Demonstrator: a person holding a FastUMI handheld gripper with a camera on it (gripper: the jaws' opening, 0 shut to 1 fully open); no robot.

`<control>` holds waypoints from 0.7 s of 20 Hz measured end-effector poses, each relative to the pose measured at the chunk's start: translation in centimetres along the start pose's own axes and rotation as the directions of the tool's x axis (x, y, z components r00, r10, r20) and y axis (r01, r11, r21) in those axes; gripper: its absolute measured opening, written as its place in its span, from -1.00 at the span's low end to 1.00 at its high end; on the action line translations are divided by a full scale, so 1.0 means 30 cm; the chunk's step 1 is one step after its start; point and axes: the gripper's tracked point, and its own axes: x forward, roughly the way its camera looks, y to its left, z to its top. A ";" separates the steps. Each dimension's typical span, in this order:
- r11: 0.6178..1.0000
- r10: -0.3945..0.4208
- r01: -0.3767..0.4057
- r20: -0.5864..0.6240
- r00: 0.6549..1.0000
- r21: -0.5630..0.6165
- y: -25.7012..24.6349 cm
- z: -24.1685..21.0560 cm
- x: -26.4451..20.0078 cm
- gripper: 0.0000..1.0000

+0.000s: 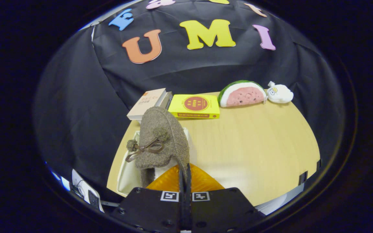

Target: Open the storage box then place both shoes into the box .Put the left shoe in first, then the right shoe, with the right side of both shoes facing outward in a uniform manner.

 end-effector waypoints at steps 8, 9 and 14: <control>0.999 -0.030 0.030 -0.028 0.999 0.013 0.081 -0.108 0.181 -0.99; 0.999 -0.046 0.047 -0.023 0.999 0.013 0.075 -0.117 0.193 -0.99; 0.994 -0.109 0.109 -0.043 0.993 -0.006 0.045 -0.169 0.239 -0.96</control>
